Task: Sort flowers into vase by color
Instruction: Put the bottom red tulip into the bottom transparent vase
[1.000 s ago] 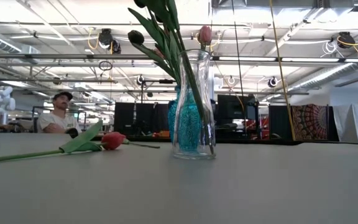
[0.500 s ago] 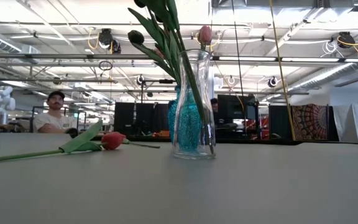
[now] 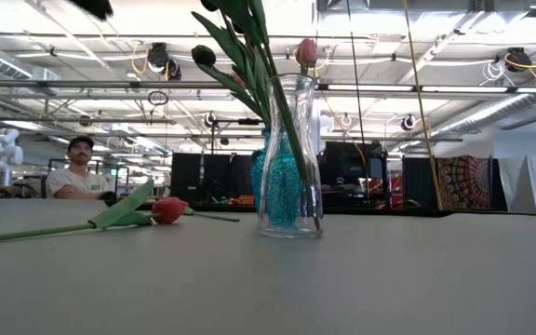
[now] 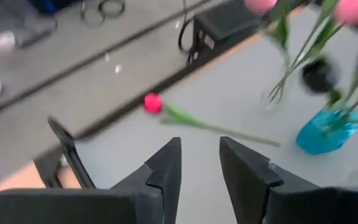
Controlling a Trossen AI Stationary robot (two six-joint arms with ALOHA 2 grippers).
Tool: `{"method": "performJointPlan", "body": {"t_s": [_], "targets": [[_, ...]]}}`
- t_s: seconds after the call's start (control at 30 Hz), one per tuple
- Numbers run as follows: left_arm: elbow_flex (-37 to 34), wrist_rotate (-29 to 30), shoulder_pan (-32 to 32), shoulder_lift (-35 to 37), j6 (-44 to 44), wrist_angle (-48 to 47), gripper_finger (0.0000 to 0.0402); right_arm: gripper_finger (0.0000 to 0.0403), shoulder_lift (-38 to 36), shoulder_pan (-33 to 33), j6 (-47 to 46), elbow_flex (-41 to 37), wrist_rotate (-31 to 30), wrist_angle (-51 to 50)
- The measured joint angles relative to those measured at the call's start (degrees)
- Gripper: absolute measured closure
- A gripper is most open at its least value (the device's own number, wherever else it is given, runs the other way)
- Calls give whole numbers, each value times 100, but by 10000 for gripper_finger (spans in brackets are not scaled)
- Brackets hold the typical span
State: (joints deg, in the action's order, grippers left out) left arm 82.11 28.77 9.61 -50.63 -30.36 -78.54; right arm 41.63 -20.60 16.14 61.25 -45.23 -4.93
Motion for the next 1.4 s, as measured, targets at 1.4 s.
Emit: {"method": "performJointPlan", "body": {"t_s": [1.4], "targets": [[-3390, -2697, -1903, -1688, -4606, 2874, 284, 110, 157, -2, -42, 2, 30, -8]]}}
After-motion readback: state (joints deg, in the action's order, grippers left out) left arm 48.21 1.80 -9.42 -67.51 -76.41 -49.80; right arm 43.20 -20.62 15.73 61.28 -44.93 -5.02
